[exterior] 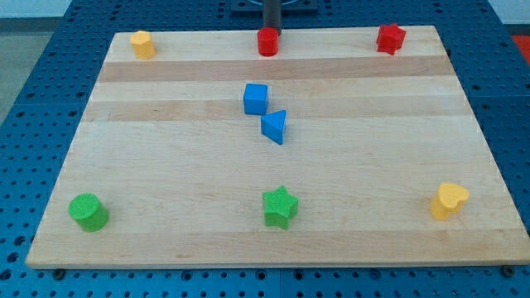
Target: Push the group of blocks up a bit
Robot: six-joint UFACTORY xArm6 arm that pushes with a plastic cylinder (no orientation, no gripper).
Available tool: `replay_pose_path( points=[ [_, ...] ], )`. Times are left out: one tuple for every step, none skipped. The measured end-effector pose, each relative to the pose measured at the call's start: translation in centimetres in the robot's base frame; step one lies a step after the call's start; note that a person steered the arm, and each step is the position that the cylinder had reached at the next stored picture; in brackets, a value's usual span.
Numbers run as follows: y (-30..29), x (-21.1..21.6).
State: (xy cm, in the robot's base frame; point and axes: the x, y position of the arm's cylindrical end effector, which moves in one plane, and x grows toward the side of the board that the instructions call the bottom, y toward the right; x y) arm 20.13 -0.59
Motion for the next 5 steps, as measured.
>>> replay_pose_path(
  points=[
    [0.0, 1.4],
    [0.0, 2.8],
    [0.0, 4.5],
    [-0.6, 6.2],
    [-3.0, 6.3]
  ],
)
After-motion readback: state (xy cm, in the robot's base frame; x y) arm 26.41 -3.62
